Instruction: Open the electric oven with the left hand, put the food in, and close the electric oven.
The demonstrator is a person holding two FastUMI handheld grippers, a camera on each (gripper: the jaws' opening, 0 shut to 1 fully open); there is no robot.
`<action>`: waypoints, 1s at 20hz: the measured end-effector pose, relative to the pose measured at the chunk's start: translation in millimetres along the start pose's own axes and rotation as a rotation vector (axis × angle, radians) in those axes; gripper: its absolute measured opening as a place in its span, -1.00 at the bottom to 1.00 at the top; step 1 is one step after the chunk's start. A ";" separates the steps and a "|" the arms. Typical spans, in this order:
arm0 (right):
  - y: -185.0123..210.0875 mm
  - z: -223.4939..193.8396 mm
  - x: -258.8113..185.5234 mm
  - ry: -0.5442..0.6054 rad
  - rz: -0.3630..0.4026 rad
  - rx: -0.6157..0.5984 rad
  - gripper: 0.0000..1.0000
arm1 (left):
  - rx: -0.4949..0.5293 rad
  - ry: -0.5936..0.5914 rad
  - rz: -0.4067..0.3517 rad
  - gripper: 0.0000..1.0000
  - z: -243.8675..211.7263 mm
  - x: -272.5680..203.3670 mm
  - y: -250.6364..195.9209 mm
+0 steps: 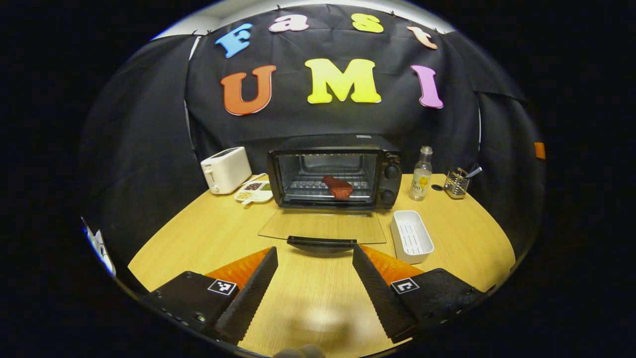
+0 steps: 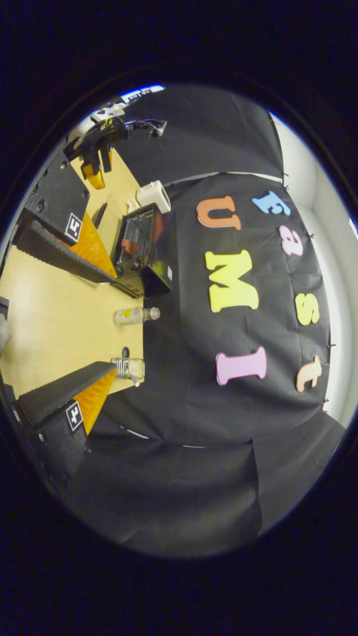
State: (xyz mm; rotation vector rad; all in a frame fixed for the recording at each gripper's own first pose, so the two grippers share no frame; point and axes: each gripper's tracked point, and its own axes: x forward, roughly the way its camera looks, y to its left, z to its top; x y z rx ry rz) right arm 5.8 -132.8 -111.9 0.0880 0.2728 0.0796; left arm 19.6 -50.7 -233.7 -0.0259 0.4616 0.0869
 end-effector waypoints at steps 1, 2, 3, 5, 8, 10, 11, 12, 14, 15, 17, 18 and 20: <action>-4.4 -1.1 1.2 0.008 -0.025 0.006 1.00 | 0.003 0.010 -0.022 0.94 -6.7 10.0 -4.8; -5.9 -0.5 1.1 0.009 -0.050 0.010 1.00 | 0.009 0.017 -0.045 0.94 -10.7 21.1 -9.4; -6.5 2.3 -0.1 0.011 -0.079 0.014 0.93 | 0.020 0.033 -0.066 0.94 -18.3 32.3 -12.6; -0.1 5.2 -3.8 0.016 -0.120 0.014 1.00 | 0.034 0.053 -0.104 0.94 -27.5 54.4 -14.2; 10.7 8.6 -7.1 0.016 -0.193 0.033 1.00 | 0.035 0.083 -0.149 0.94 -45.6 79.3 -14.5; 21.8 2.7 -10.4 0.029 -0.224 0.065 1.00 | 0.050 0.094 -0.168 0.94 -50.9 93.7 -10.8; 26.5 0.0 -11.5 0.034 -0.240 0.061 1.00 | 0.057 0.108 -0.176 0.94 -56.0 101.1 -7.8; 30.2 -3.2 -13.2 0.040 -0.261 0.046 1.00 | 0.060 0.117 -0.181 0.94 -59.7 105.5 -5.1; 38.8 -6.4 -17.9 0.048 -0.284 0.026 1.00 | 0.061 0.113 -0.188 0.95 -59.2 111.6 -2.1; 43.4 -6.4 -19.4 0.049 -0.289 0.024 1.00 | 0.063 0.106 -0.190 0.94 -56.4 113.7 -1.0; 48.1 -12.3 -20.0 0.060 -0.295 0.013 1.00 | 0.063 0.108 -0.185 0.94 -55.2 118.7 1.4; 50.0 -13.1 -18.9 0.065 -0.298 0.012 1.00 | 0.059 0.117 -0.184 0.94 -58.0 119.6 1.1; 52.7 -9.3 -18.2 0.059 -0.301 0.016 1.00 | 0.065 0.117 -0.176 0.94 -55.4 120.4 1.5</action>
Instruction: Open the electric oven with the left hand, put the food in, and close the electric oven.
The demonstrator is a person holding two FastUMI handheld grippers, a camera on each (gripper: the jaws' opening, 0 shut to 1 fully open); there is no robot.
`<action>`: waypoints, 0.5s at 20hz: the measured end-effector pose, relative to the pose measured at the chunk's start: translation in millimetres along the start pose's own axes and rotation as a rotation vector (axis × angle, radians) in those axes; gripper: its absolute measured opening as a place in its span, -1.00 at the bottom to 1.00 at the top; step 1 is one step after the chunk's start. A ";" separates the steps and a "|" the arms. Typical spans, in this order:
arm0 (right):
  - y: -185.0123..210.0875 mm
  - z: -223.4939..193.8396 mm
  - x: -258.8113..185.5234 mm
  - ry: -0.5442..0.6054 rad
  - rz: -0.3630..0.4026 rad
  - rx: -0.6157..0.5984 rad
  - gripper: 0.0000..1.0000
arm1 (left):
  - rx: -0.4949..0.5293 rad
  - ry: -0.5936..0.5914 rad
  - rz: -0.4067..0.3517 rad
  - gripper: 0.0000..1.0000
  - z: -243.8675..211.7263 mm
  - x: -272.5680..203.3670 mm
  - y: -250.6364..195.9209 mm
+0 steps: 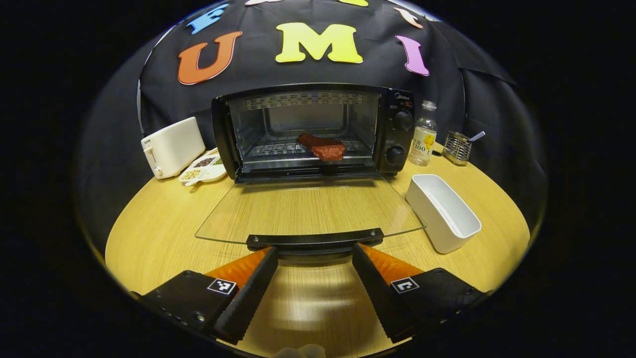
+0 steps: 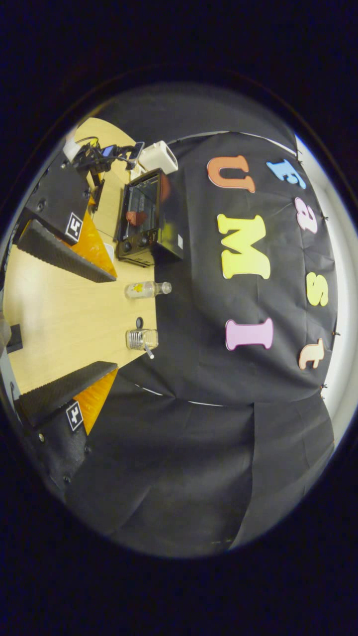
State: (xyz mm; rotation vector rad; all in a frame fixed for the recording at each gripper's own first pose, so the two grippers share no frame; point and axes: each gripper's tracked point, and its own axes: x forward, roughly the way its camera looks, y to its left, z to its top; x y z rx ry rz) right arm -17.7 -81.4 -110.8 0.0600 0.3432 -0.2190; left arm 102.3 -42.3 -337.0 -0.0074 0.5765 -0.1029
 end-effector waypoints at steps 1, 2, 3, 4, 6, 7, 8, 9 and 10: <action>1.0 2.4 -0.7 -0.006 -0.002 0.003 1.00 | -0.003 0.007 0.004 0.94 -0.7 0.7 -0.5; 3.2 4.6 0.0 -0.014 -0.003 0.004 1.00 | -0.003 0.013 0.009 0.93 -0.6 -0.2 -1.1; 4.8 5.7 -0.4 -0.017 -0.006 0.003 1.00 | 0.000 0.014 0.013 0.93 0.2 -0.5 -1.0; 5.8 4.4 -0.3 -0.018 -0.007 0.004 1.00 | 0.005 0.013 0.016 0.94 1.0 -1.1 -0.5; 10.2 3.2 -0.8 -0.017 -0.005 0.006 1.00 | 0.002 0.007 0.010 0.93 6.4 -2.7 -0.6; 11.6 3.0 -1.1 -0.016 -0.004 0.006 1.00 | 0.003 0.002 0.005 0.94 10.0 -4.8 -1.2; 13.2 2.1 -0.6 -0.017 -0.005 0.006 1.00 | 0.007 -0.003 0.002 0.94 15.0 -6.8 -0.8; 13.3 1.5 -0.8 -0.018 -0.009 0.009 1.00 | 0.008 -0.013 0.001 0.94 21.1 -9.7 0.0; 13.0 1.6 -0.1 -0.017 -0.011 0.013 1.00 | 0.005 -0.023 0.002 0.93 22.7 -14.1 -1.1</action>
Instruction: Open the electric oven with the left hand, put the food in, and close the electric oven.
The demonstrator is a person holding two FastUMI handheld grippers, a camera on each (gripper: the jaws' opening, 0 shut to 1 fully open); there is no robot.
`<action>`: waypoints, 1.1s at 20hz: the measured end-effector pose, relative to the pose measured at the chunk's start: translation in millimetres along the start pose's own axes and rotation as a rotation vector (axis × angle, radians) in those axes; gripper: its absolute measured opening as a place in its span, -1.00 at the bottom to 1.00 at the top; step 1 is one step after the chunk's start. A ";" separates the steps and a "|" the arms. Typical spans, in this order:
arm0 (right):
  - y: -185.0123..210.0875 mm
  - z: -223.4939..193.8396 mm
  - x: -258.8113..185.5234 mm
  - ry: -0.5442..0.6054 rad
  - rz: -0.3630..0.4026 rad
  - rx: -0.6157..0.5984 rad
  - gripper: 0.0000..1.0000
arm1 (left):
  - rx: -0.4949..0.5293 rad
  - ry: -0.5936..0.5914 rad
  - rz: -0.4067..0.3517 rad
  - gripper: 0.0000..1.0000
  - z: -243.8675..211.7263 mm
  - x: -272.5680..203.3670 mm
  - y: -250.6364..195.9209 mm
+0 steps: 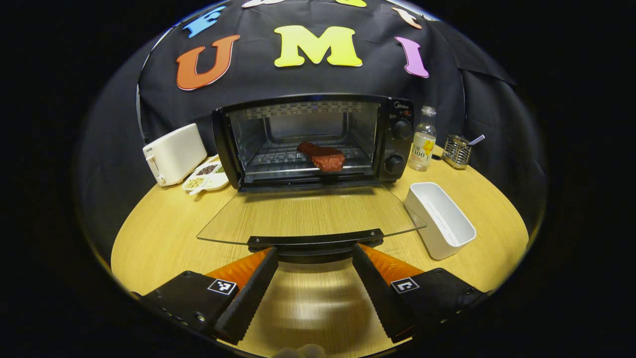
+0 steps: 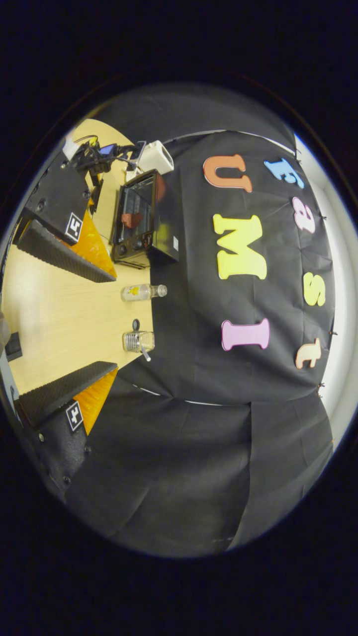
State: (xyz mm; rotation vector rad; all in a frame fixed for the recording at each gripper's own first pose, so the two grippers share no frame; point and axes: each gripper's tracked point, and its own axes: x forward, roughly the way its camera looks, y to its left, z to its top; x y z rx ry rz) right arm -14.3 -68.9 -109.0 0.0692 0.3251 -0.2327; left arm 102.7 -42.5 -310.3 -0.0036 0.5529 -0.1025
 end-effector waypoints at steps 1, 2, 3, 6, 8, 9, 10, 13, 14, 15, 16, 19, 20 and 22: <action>-0.1 -0.8 1.1 0.001 -0.003 0.008 1.00 | -0.008 -0.015 0.001 0.93 7.1 -1.5 0.4; -0.6 -1.5 2.6 0.002 -0.006 0.018 1.00 | -0.017 -0.027 0.000 0.93 14.6 -4.2 1.0; -0.2 -2.4 3.0 0.002 -0.006 0.025 1.00 | -0.017 -0.043 0.000 0.93 22.9 -4.7 1.6; -0.1 -5.4 5.7 0.002 -0.016 0.036 1.00 | 0.010 -0.089 0.000 0.93 48.9 -8.2 3.8; 2.6 -4.1 7.1 -0.003 -0.013 0.051 1.00 | 0.015 -0.112 -0.003 0.95 66.5 -8.3 5.5; 3.5 -3.6 7.8 -0.008 -0.012 0.055 1.00 | 0.011 -0.123 -0.004 0.95 75.7 -8.6 5.8; 3.5 -3.3 7.0 -0.012 -0.013 0.056 1.00 | 0.001 -0.130 -0.003 0.95 84.9 -6.7 6.9; 1.9 -3.3 6.8 -0.013 -0.020 0.059 1.00 | -0.013 -0.145 0.007 0.95 110.2 -2.8 12.3; -6.2 -2.0 8.6 -0.010 -0.025 0.061 1.00 | -0.003 -0.151 0.016 0.96 119.2 2.0 15.0; -7.7 -1.7 8.3 -0.010 -0.028 0.064 1.00 | 0.005 -0.159 0.024 0.96 126.9 7.5 17.2; -9.7 -0.9 7.2 -0.012 -0.033 0.068 1.00 | 0.005 -0.169 0.024 0.95 134.7 10.6 17.9; -16.6 0.9 3.9 -0.022 -0.048 0.080 1.00 | 0.008 -0.199 0.024 0.96 151.8 13.6 18.2; -18.0 0.9 2.5 -0.022 -0.050 0.082 1.00 | 0.012 -0.204 0.024 0.96 153.7 12.8 17.8; -18.3 -0.5 1.2 -0.021 -0.044 0.087 1.00 | 0.006 -0.204 0.019 0.96 150.8 7.2 16.5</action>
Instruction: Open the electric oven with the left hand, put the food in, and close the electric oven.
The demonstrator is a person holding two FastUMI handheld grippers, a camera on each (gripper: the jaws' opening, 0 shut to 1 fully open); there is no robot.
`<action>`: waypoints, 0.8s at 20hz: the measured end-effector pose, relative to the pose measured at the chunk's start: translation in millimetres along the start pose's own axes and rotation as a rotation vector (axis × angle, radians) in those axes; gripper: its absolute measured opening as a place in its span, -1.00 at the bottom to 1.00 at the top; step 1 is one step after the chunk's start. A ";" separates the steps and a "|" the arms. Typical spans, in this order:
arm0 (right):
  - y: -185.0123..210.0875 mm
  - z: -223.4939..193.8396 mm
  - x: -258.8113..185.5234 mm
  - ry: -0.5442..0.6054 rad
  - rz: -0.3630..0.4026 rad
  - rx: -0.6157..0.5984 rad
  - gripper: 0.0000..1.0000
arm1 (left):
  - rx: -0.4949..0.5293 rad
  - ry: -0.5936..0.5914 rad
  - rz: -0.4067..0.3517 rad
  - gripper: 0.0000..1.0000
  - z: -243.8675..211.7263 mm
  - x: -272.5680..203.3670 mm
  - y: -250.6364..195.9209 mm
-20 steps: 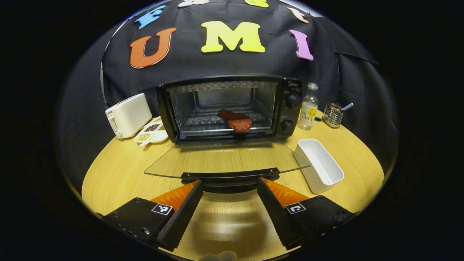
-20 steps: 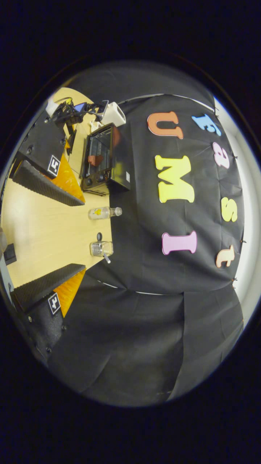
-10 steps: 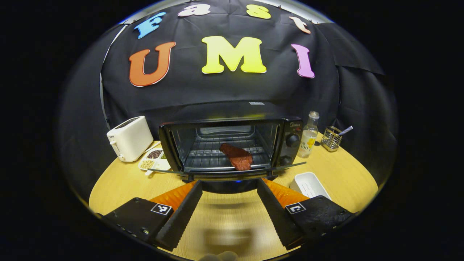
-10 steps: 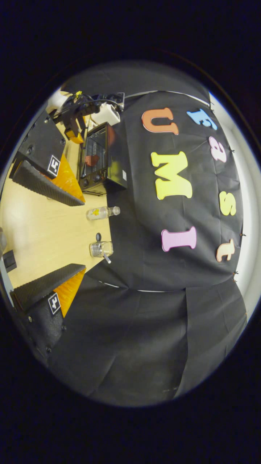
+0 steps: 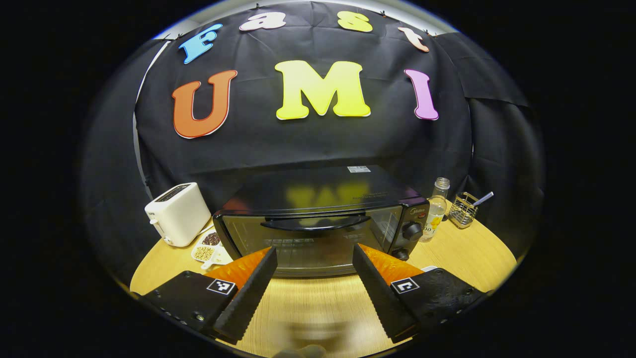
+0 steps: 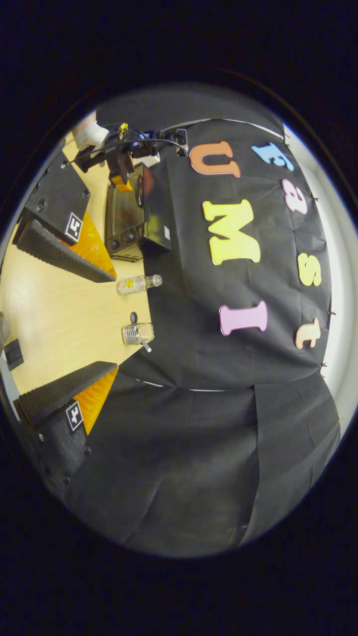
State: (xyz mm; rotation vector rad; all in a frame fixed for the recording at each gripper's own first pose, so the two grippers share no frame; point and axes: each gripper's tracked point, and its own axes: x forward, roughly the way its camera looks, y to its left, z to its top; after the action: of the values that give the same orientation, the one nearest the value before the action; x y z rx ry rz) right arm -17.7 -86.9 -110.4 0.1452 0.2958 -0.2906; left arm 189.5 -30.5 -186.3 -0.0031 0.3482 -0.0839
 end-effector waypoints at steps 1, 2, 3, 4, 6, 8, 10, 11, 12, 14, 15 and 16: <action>1.5 0.9 0.4 -0.002 0.004 0.002 1.00 | -0.006 -0.003 -0.004 0.95 -0.6 -5.3 -1.1; 3.8 2.7 2.2 -0.007 0.011 0.009 1.00 | -0.009 0.001 -0.005 0.96 -2.3 -12.0 -1.6; 9.2 6.7 3.1 -0.015 0.030 0.023 1.00 | -0.013 0.004 0.000 0.96 -3.3 -20.8 -0.7; 17.1 8.5 4.8 -0.017 0.055 0.029 0.93 | -0.022 0.003 0.004 0.96 -2.0 -30.9 -1.5; 32.1 7.0 10.4 -0.006 0.107 0.021 0.93 | -0.041 -0.029 0.017 0.96 9.8 -57.5 -2.8; 52.9 9.0 9.8 0.005 0.186 -0.005 1.00 | -0.050 -0.087 0.037 0.96 26.9 -89.4 -3.5; 68.5 18.2 -1.0 -0.015 0.261 -0.038 1.00 | -0.072 -0.113 0.043 0.95 34.2 -128.3 -5.9; 74.6 22.7 -11.3 -0.035 0.295 -0.055 1.00 | -0.078 -0.131 0.051 0.94 38.8 -149.7 -5.4; 78.5 26.7 -23.1 -0.055 0.322 -0.075 1.00 | -0.079 -0.154 0.065 0.96 44.8 -173.1 -2.9; 81.5 29.2 -51.4 -0.084 0.375 -0.112 1.00 | -0.077 -0.199 0.105 0.94 54.6 -223.3 4.1; 81.1 29.8 -67.4 -0.096 0.403 -0.124 1.00 | -0.078 -0.220 0.123 0.95 58.3 -248.2 6.0; 81.7 30.2 -83.1 -0.106 0.431 -0.136 1.00 | -0.080 -0.232 0.135 0.94 60.2 -273.7 5.5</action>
State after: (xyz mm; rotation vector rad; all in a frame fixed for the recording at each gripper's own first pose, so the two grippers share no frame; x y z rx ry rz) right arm -61.0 6.6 -48.3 0.0568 0.1724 0.1489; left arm -45.8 -3.0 -36.5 -0.0680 0.1189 0.0639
